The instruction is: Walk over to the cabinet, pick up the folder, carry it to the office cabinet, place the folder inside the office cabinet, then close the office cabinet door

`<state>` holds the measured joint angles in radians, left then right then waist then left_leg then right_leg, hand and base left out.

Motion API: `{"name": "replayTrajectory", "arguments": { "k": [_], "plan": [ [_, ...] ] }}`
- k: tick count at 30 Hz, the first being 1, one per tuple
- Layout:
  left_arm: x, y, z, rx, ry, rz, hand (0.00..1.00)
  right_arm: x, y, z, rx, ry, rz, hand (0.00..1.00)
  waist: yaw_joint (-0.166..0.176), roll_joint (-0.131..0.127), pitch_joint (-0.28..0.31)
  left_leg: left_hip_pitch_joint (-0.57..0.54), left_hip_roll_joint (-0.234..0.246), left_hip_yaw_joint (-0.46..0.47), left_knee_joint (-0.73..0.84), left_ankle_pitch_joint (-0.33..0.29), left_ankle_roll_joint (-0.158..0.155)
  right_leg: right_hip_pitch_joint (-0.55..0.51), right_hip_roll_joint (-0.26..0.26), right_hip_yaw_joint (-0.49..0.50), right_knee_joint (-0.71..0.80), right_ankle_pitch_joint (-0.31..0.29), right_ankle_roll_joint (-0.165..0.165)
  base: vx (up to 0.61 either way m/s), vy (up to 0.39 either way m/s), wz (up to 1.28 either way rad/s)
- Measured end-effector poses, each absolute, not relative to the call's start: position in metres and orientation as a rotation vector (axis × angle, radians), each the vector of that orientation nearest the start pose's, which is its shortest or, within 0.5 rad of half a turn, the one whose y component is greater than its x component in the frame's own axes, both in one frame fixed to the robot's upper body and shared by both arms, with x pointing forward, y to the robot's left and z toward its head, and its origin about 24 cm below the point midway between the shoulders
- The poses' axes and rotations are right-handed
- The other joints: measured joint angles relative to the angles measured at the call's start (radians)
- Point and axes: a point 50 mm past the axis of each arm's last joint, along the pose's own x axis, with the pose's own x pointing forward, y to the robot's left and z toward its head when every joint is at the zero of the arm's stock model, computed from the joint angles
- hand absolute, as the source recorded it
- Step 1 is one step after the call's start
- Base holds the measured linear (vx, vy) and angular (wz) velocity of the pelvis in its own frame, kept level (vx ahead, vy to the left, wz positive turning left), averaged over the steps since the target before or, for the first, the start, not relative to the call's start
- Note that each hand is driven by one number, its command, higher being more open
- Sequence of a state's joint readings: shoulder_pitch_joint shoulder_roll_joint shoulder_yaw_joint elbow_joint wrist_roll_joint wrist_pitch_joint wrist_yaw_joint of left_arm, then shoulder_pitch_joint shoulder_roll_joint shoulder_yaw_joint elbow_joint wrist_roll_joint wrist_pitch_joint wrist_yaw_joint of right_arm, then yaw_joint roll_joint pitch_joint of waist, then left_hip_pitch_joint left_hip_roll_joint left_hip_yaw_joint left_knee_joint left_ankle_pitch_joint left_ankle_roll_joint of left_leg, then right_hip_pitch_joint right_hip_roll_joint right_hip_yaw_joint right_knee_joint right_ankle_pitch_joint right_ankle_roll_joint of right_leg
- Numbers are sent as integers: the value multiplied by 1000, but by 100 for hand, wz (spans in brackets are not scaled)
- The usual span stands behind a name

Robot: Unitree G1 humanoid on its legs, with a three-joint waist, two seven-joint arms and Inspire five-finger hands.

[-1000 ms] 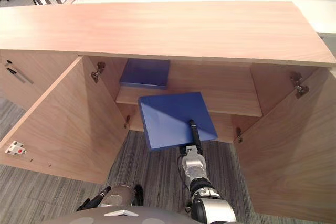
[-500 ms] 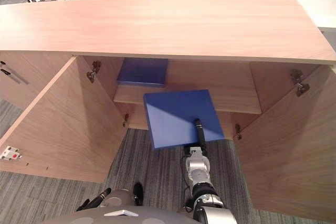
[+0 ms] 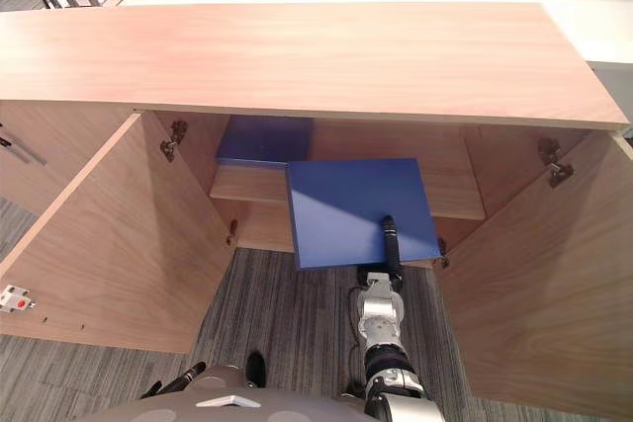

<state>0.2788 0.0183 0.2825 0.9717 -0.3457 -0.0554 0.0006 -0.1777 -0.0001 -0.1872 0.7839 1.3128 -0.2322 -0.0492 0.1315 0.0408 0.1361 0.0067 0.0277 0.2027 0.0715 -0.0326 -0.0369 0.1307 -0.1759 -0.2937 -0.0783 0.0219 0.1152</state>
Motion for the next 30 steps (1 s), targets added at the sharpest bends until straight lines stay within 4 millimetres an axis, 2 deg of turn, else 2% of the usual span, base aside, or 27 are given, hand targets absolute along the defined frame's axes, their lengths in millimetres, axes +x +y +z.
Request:
{"name": "replayTrajectory", "arguments": {
  "k": [3,5,6,7,8,9,10,11,13,14,15,16,17,18,19,20,21,24,26,30],
  "plan": [
    [28,203,-165,-397,1101,585,100,233,-196,-83,1249,281,-703,0,-1,1,-2,-47,6,-4,76,-35,5,-9,-3,-2,0,-3,6,-46,40,4],
    [27,201,-166,-389,1110,579,100,232,-203,-83,1248,265,-725,0,0,8,-7,-53,-11,-5,85,-59,24,-28,-34,-4,42,-39,23,-11,100,8],
    [25,200,-166,-383,1118,573,100,231,-208,-82,1250,253,-742,0,-5,7,-8,-46,-30,-12,77,-72,31,-45,-59,-10,112,-73,40,60,124,23],
    [23,199,-167,-375,1129,565,100,228,-217,-82,1250,233,-772,0,-20,13,-7,-11,-58,-34,46,-75,40,-86,-110,-13,283,-128,55,85,136,31],
    [21,199,-167,-374,1138,566,100,227,-220,-82,1249,226,-783,0,-28,11,-3,10,-73,-39,32,-70,46,-137,-146,-7,431,-158,41,73,141,42],
    [18,199,-168,-365,1154,562,100,225,-225,-82,1249,216,-801,0,-40,9,-2,44,-93,-47,17,-64,56,-211,-200,2,630,-162,3,68,133,43],
    [13,200,-169,-333,1178,543,100,225,-226,-82,1248,205,-812,0,-55,4,1,90,-114,-63,4,-57,76,-270,-259,10,825,-137,-64,109,131,48],
    [9,202,-168,-302,1191,527,100,225,-223,-82,1254,206,-809,0,-65,-4,2,118,-117,-74,3,-60,83,-293,-278,17,893,-146,-75,176,105,49],
    [12,205,-167,-278,1185,521,100,232,-217,-76,1265,190,-767,0,-74,-11,-4,124,-111,-98,13,-72,85,-324,-261,4,878,-182,-85,173,16,39],
    [16,206,-167,-279,1169,525,100,238,-214,-68,1276,162,-727,0,-73,-15,2,124,-91,-108,17,-73,78,-335,-228,-12,808,-198,-83,193,-70,33],
    [20,203,-167,-290,1160,530,100,242,-210,-62,1291,137,-697,0,-73,-2,11,121,-54,-120,24,-75,71,-322,-178,-37,697,-199,-70,193,-89,28],
    [21,202,-167,-296,1156,532,100,244,-208,-60,1301,130,-687,0,-72,4,14,120,-36,-122,28,-78,63,-314,-155,-50,633,-190,-57,172,-113,21],
    [20,202,-167,-307,1152,545,100,246,-203,-59,1318,128,-675,0,-69,1,14,123,-15,-117,31,-88,43,-296,-132,-79,518,-153,-25,163,-142,4],
    [21,209,-165,-304,1136,565,100,247,-196,-58,1340,130,-666,0,-62,-33,9,129,-21,-112,34,-103,19,-284,-137,-96,439,-56,-30,162,-175,-5],
    [20,213,-164,-301,1131,582,100,247,-193,-58,1350,134,-663,0,-57,-56,9,136,-31,-109,35,-113,4,-282,-145,-97,417,-20,-34,162,-255,-13],
    [21,211,-165,-323,1133,607,100,247,-194,-59,1344,142,-663,0,-50,-32,10,140,1,-104,50,-133,-18,-259,-128,-120,411,-45,-41,138,-257,-4],
    [20,204,-166,-355,1127,623,100,245,-196,-60,1346,134,-679,0,-58,-17,2,142,27,-95,51,-140,-30,-241,-99,-140,384,-54,-49,160,-269,-2],
    [22,197,-167,-387,1120,634,100,243,-204,-60,1341,114,-708,0,-61,16,-20,145,70,-93,30,-139,-50,-219,-52,-168,345,-58,-56,131,-151,7],
    [22,197,-167,-387,1118,631,100,240,-208,-61,1329,107,-720,0,-63,14,-20,154,78,-100,7,-130,-61,-207,-43,-180,330,-58,-57,74,-45,17],
    [20,200,-167,-379,1124,633,100,229,-209,-69,1321,131,-752,0,-65,1,-30,162,80,-114,-16,-124,-62,-179,-32,-198,288,-42,-46,62,8,13]
  ]
}}
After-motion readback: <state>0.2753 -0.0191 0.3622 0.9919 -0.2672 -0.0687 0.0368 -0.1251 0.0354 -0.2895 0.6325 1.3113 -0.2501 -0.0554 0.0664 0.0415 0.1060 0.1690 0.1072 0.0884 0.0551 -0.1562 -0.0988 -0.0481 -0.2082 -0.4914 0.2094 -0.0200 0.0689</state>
